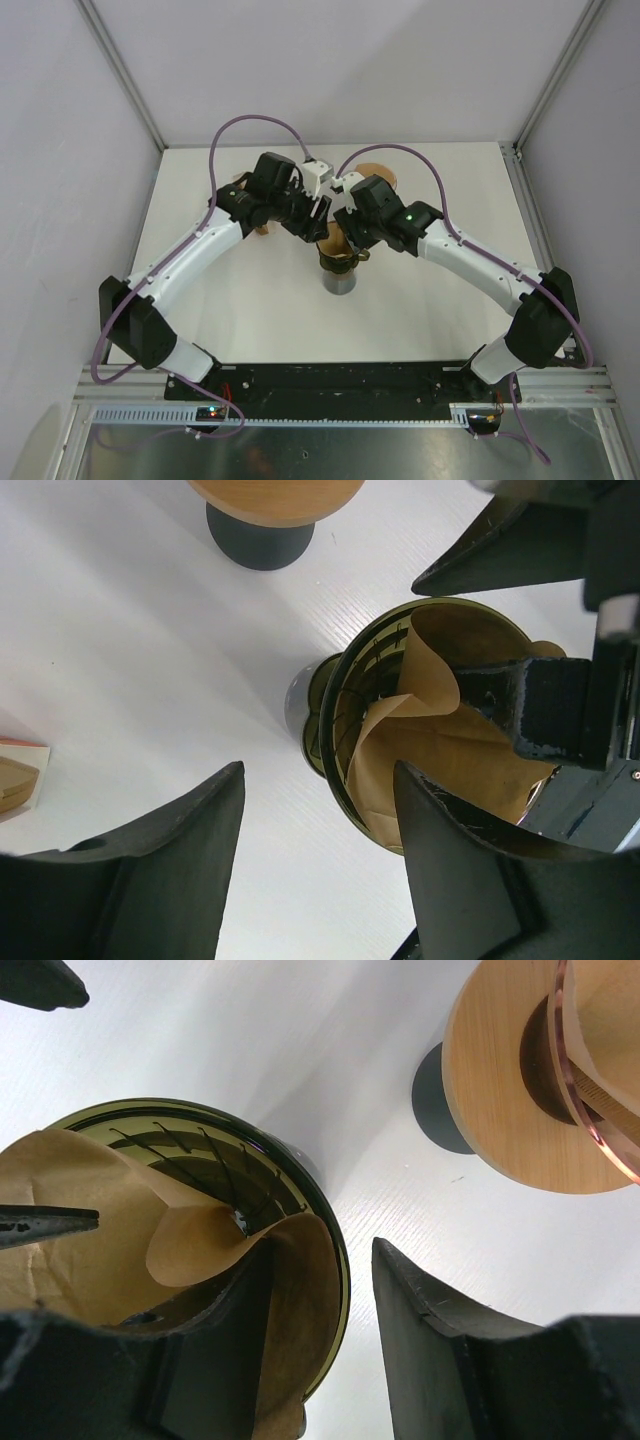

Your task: Place the coffee filter in the dripper

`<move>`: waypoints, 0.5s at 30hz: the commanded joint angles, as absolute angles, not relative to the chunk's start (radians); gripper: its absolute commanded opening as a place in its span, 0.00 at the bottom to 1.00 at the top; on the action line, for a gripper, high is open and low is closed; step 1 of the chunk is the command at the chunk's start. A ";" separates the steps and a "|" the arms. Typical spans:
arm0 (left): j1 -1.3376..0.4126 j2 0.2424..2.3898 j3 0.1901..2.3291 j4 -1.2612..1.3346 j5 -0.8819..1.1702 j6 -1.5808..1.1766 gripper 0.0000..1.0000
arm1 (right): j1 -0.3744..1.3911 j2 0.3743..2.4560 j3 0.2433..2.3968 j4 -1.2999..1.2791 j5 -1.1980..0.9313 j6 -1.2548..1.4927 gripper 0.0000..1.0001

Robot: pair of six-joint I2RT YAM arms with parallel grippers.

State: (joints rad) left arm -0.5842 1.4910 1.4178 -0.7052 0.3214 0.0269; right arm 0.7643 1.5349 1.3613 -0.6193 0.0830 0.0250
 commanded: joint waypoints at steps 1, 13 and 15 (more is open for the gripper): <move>-0.586 1.471 1.439 -0.695 0.331 0.049 0.66 | 0.768 1.503 1.355 -0.619 0.091 0.010 0.49; -0.586 1.510 1.438 -0.696 0.305 0.051 0.63 | 0.751 1.431 1.355 -0.573 0.015 0.011 0.51; -0.585 1.506 1.441 -0.696 0.303 0.053 0.63 | 0.743 1.422 1.355 -0.564 -0.014 0.011 0.52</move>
State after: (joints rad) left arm -0.5842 1.5131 1.4178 -0.7059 0.3161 0.0273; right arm 0.7551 1.4734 1.3537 -0.6113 0.0360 0.0216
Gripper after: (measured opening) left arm 0.635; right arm 0.513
